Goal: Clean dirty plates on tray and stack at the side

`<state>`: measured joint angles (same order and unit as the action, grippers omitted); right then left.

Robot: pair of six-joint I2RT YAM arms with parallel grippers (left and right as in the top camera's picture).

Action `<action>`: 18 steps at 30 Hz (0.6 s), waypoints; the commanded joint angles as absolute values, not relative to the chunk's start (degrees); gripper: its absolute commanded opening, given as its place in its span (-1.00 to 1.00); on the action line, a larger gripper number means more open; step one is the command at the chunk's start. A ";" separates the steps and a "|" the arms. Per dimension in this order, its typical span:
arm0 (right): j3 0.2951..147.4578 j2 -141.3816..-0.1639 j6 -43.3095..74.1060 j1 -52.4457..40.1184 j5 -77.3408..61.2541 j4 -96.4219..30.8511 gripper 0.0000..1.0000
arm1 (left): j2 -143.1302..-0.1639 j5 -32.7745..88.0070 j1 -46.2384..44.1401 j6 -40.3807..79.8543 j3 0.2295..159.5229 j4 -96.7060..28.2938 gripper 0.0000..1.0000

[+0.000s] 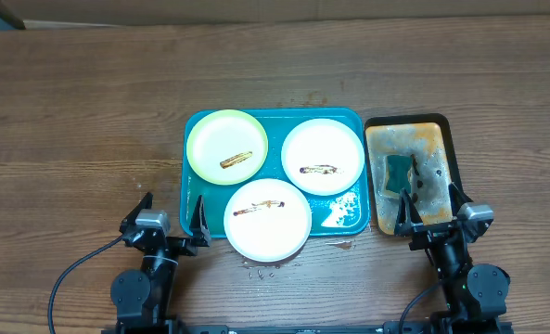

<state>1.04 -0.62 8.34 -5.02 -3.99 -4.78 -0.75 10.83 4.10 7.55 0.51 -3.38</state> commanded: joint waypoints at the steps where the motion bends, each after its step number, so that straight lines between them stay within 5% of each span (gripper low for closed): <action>1: 0.47 -0.16 8.34 -5.41 -3.05 -4.62 1.00 | -0.25 10.39 3.86 7.84 0.32 -3.42 1.00; 8: 0.49 -0.19 12.45 -5.41 -2.94 -4.64 1.00 | -0.30 10.07 3.86 10.81 1.19 -5.48 1.00; 18: 7.64 -6.04 18.06 -5.41 -2.42 -14.20 1.00 | -10.24 8.36 3.86 11.81 18.46 -26.28 1.00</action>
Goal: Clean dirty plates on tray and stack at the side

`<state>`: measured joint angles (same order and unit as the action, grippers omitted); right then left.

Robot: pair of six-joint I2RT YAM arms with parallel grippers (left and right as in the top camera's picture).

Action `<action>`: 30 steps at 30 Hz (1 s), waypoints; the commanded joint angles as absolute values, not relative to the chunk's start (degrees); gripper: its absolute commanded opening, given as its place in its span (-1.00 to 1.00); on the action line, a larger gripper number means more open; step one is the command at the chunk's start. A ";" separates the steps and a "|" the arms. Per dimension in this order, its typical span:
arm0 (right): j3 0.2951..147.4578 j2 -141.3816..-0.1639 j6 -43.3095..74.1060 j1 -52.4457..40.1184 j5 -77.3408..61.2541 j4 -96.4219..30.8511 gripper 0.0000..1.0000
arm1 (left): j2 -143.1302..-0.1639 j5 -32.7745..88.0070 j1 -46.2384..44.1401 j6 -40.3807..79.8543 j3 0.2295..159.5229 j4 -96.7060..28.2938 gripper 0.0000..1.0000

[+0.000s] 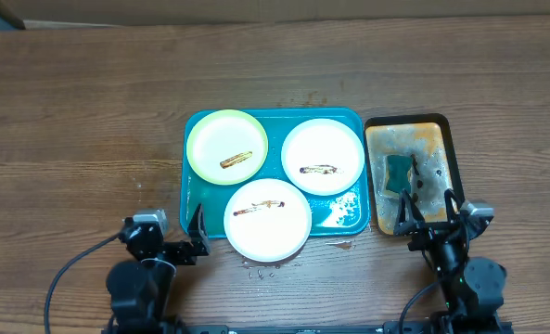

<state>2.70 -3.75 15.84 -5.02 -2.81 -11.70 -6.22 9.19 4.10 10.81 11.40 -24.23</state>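
Observation:
A teal tray [345,219] holds three plates, each with a brown smear. A pale green plate [226,139] lies at its back left, one white plate [323,148] at the back right, and another white plate [267,227] at the front, overhanging the tray's near edge. A green sponge [401,169] rests on a black side tray [449,148] with a rusty wet surface. My left gripper [166,232] stands open just left of the teal tray's front corner. My right gripper [428,211] is open over the near end of the black tray, just short of the sponge.
The wooden table [89,111] stretches wide to the left and behind the trays. Water drops [261,269] lie on the wood in front of the front plate. Both arm bases and their cables sit at the near edge.
Both arms have shifted slightly: the left wrist now sits a bit lower and nearer the front edge, the right a touch to the left. Plates, trays and sponge are unmoved.

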 commanded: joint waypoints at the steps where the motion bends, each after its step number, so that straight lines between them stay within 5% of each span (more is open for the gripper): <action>1: 8.99 -7.22 18.06 -5.41 -2.42 -15.42 1.00 | -12.27 8.36 3.86 11.81 20.67 -28.03 1.00; 17: 50.48 -48.64 18.00 -5.41 -5.30 -50.70 1.00 | -54.89 12.10 3.81 11.81 58.76 -64.49 1.00; 30: 59.86 -65.17 15.00 -5.41 -3.49 -54.70 1.00 | -65.78 16.12 3.81 11.60 62.19 -55.33 1.00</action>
<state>58.35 -63.77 15.97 -5.02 -4.40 -55.22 -63.88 14.81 4.10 11.05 60.31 -58.33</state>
